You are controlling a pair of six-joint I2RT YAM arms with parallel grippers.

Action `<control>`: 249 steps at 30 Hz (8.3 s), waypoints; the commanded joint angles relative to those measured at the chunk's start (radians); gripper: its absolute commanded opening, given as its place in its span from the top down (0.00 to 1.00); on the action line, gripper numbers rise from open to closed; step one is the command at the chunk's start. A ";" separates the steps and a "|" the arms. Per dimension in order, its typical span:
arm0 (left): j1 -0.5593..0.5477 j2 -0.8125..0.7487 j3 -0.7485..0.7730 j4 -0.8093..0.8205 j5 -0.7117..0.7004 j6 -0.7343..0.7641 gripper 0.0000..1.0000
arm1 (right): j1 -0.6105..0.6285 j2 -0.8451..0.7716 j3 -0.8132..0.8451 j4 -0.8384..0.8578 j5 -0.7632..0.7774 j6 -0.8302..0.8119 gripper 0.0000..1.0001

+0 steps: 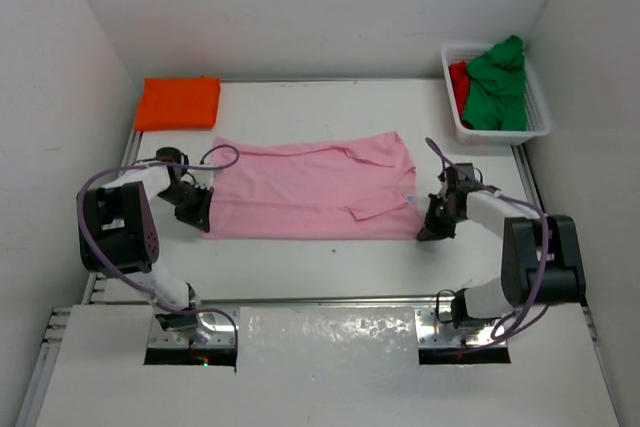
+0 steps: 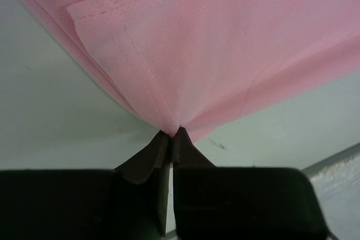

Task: Fold and stack the t-shirts
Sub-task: Fold the flattened tshirt in 1/3 of the way, then grap the side of the flattened tshirt furthest away from the robot with both arms, then fold the other side of the tshirt into a rectangle

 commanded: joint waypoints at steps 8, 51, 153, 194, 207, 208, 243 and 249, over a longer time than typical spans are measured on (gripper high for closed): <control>0.001 -0.164 -0.099 -0.188 -0.052 0.132 0.79 | 0.001 -0.238 -0.184 -0.173 0.014 0.017 0.95; -0.067 0.591 0.869 0.053 0.093 -0.238 0.32 | 0.136 0.574 0.824 -0.052 0.056 -0.154 0.44; -0.094 -0.008 0.174 0.010 0.003 0.296 0.93 | 0.110 0.045 0.324 -0.142 -0.218 -0.149 1.00; -0.944 0.196 0.594 0.211 -0.012 0.247 0.53 | 0.014 0.515 0.622 -0.015 -0.268 0.084 0.98; -1.025 0.391 0.568 0.366 -0.027 0.419 0.53 | 0.011 0.532 0.599 0.023 -0.282 0.090 0.94; -1.028 0.394 0.562 0.383 -0.043 0.405 0.53 | 0.011 0.530 0.597 0.023 -0.282 0.092 0.94; -1.051 0.436 0.624 0.338 -0.089 0.356 1.00 | 0.010 0.365 0.544 -0.069 -0.147 -0.112 0.60; -1.048 0.436 0.647 0.315 -0.051 0.344 1.00 | 0.011 0.340 0.493 -0.058 -0.147 -0.120 0.60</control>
